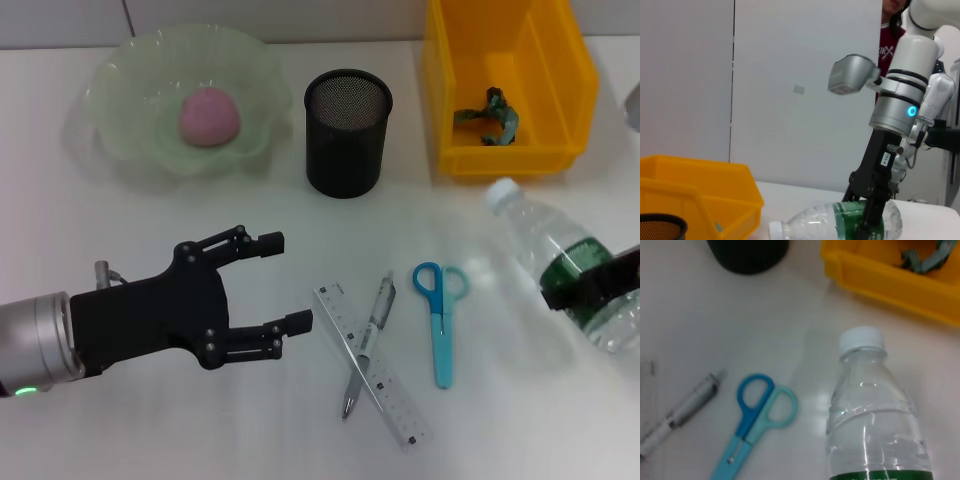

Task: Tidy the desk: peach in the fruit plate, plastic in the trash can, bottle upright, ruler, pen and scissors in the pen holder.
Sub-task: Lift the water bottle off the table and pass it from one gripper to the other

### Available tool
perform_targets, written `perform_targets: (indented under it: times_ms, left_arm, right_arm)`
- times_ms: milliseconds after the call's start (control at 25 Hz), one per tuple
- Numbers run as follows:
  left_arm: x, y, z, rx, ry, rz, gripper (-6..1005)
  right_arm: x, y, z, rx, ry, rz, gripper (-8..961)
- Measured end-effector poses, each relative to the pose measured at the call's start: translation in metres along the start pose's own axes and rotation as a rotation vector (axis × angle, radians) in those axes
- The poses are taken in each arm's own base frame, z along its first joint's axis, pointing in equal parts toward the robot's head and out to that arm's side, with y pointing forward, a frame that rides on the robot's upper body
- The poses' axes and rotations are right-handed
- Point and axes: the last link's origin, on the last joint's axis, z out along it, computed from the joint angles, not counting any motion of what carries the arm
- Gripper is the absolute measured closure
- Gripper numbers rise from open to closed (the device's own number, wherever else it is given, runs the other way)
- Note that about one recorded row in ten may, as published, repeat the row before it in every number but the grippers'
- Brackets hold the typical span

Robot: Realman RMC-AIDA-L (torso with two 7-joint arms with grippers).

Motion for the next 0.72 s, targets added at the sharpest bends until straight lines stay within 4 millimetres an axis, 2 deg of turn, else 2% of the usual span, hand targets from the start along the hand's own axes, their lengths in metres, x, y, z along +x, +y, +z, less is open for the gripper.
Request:
perform_targets:
  times_ms: [160,320,360,400,480,560,600,720]
  left_arm:
    - [0.009,0.0,0.0,0.011,0.073,-0.005,136]
    - [0.017,0.0,-0.001,0.051,0.186,-0.052,136]
    - [0.022,0.0,-0.002,0.074,0.275,-0.103,136]
    - [0.022,0.0,-0.002,0.074,0.275,-0.103,136]
    - [0.027,0.0,-0.005,0.093,0.357,-0.153,137]
    - [0.033,0.001,-0.006,0.084,0.422,-0.199,137]
    - [0.033,0.001,-0.006,0.084,0.422,-0.199,137]
    - [0.037,0.001,-0.005,0.06,0.442,-0.237,137]
  right_arm:
    - [0.01,0.01,-0.016,-0.079,-0.16,-0.055,180]
    - [0.019,0.013,-0.02,-0.111,-0.265,-0.103,178]
    - [0.025,0.016,-0.02,-0.156,-0.347,-0.131,178]
    - [0.025,0.016,-0.02,-0.156,-0.347,-0.131,177]
    - [0.032,0.021,-0.02,-0.226,-0.457,-0.163,176]
    - [0.042,0.024,-0.019,-0.312,-0.639,-0.219,175]
    - [0.042,0.024,-0.019,-0.312,-0.639,-0.219,174]
    - [0.052,0.024,-0.012,-0.402,-0.795,-0.288,173]
